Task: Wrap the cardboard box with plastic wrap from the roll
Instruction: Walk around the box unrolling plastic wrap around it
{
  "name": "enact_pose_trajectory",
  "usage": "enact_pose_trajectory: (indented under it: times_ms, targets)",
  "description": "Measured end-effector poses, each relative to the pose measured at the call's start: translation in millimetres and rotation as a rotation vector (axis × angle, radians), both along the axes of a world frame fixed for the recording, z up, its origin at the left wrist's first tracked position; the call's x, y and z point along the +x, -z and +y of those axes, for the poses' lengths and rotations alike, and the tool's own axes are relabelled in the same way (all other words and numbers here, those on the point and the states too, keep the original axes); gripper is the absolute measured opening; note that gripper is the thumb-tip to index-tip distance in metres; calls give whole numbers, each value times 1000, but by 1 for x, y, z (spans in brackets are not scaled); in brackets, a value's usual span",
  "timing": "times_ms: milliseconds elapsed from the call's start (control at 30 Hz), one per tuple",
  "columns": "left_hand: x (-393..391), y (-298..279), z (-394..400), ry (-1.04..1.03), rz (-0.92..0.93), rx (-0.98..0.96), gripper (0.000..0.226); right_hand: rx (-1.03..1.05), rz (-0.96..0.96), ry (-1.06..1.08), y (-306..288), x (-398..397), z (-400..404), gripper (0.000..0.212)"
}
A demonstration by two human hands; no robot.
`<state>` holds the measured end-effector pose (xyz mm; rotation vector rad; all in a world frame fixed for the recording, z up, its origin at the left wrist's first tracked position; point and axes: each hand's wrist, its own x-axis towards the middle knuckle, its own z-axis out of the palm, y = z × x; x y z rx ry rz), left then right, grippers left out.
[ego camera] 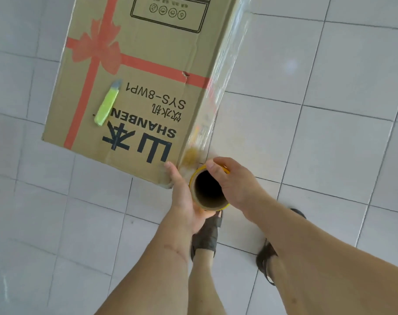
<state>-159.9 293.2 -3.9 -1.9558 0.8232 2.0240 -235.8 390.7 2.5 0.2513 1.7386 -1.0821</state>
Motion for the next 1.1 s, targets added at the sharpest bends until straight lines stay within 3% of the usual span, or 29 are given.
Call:
enact_pose_trajectory:
  times_ms: [100, 233, 400, 433, 533, 667, 800, 900, 1033, 1100]
  targets:
    - [-6, 6, 8, -117, 0, -78, 101, -30, -20, -64, 2, -6, 8, 48]
    - [-6, 10, 8, -146, 55, -26, 109, -52, -28, -76, 2, -19, 5, 41]
    - [-8, 20, 13, -256, 180, 135, 145, 25, 17, -134, -2, -42, 3, 42]
    - [-12, 18, 14, -263, 155, 112, 144, 34, 20, -159, -4, -45, 2, 43]
    - [-31, 17, 16, -327, -3, -28, 104, 40, 3, -199, -7, -55, -3, 47]
    - [-41, 23, 17, -254, 168, -7, 113, 31, -46, -186, -5, -68, -10, 46]
    - [-46, 27, 22, -326, 269, 108, 126, 46, 15, -231, -5, -88, -13, 32]
    - [-60, 30, 24, -366, 220, 86, 138, 35, 50, -312, -4, -102, -14, 30]
    - [-85, 24, 16, -406, 129, 9, 120, -26, 6, -404, -4, -119, -15, 40]
    - [-89, 24, 20, -447, 166, 44, 124, -52, -1, -413, -2, -131, -18, 35]
